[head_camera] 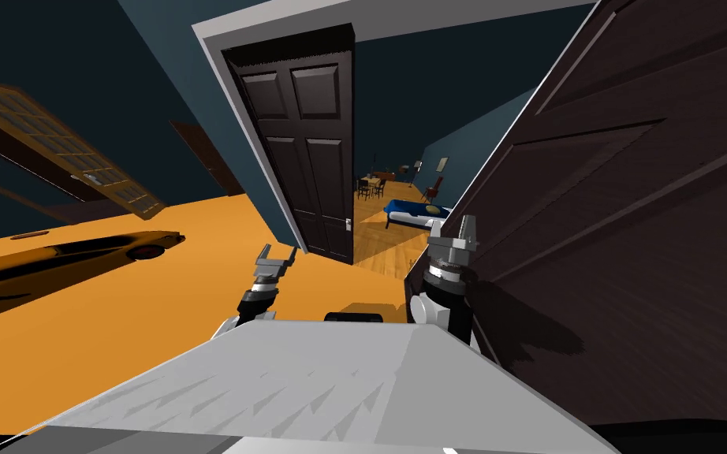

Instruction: Pull the door open

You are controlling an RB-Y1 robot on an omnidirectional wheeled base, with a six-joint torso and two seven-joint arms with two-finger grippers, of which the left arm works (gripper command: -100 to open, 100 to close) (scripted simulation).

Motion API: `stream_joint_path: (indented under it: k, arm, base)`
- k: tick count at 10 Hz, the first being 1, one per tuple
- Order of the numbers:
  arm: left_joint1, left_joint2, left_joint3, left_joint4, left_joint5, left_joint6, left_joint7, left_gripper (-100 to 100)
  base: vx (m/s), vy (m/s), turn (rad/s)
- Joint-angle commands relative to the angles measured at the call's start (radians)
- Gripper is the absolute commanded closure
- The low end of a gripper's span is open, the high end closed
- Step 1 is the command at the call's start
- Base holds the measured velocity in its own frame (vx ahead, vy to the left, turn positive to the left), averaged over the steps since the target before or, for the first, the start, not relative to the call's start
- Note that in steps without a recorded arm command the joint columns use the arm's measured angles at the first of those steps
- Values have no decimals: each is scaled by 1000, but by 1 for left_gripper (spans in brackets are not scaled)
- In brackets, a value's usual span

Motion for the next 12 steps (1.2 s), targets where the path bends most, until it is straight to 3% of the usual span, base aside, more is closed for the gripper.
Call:
stream_joint_path:
  k: [1, 12]
  arm:
    - [-3, 2, 9, 31, -17, -13, -50, -100]
    - [-27, 12, 57, 200, -108, -73, -325, -100]
  base:
    - [79, -32, -56]
    - [80, -23, -41]
